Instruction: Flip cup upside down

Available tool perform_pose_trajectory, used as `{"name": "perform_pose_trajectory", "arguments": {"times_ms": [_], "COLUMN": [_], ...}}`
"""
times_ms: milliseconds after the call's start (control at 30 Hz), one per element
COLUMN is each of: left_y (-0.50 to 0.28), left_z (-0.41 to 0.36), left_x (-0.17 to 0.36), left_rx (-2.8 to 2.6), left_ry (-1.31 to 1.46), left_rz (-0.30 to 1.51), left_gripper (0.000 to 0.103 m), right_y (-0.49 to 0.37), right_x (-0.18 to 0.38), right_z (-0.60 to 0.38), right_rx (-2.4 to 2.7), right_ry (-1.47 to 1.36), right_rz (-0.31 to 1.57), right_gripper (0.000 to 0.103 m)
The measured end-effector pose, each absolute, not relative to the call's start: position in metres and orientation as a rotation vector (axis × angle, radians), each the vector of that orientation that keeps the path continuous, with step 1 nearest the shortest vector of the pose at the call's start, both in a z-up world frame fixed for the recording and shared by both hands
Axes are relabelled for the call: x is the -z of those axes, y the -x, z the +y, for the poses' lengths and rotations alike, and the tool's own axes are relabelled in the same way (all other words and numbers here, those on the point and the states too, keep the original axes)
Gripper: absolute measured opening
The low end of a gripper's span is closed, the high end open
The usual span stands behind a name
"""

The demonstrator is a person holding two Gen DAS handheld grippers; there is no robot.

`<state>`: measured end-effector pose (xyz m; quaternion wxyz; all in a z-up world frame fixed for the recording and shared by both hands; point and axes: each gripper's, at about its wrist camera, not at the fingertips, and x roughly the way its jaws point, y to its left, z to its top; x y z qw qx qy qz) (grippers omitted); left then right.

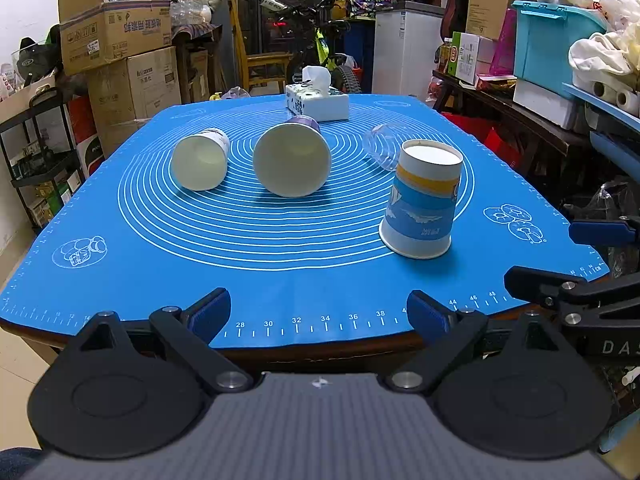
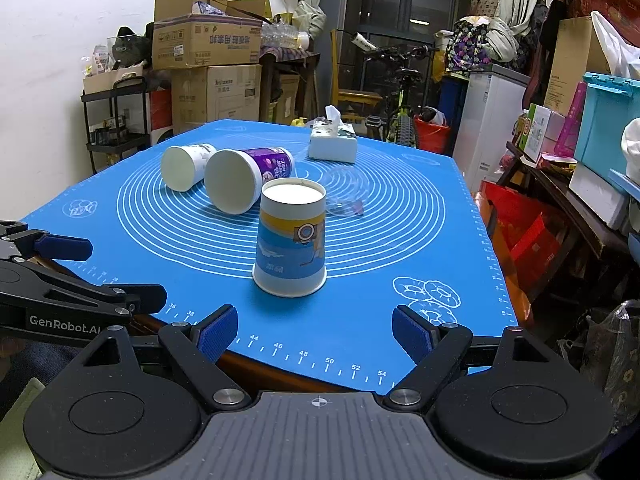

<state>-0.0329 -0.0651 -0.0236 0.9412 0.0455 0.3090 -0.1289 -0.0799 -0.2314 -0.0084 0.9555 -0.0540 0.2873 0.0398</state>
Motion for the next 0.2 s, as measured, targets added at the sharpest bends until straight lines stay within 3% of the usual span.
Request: {"name": "perform_pose_trajectory", "arguments": {"times_ms": [200], "left_y": [0.0326], "left_z": [-0.0656], "left_x": [0.0242], "left_rx": [0.266], "left_ry": [-0.096], "left_rz": [0.633], "left_gripper": [0.094], "right_y": [0.0799], "right_x": [0.0083], "right_z": [-0.2315], "right_rx": [-0.081], "right_ry": [0.109], "right_rz": [0.583], "right_gripper": [0.086]}}
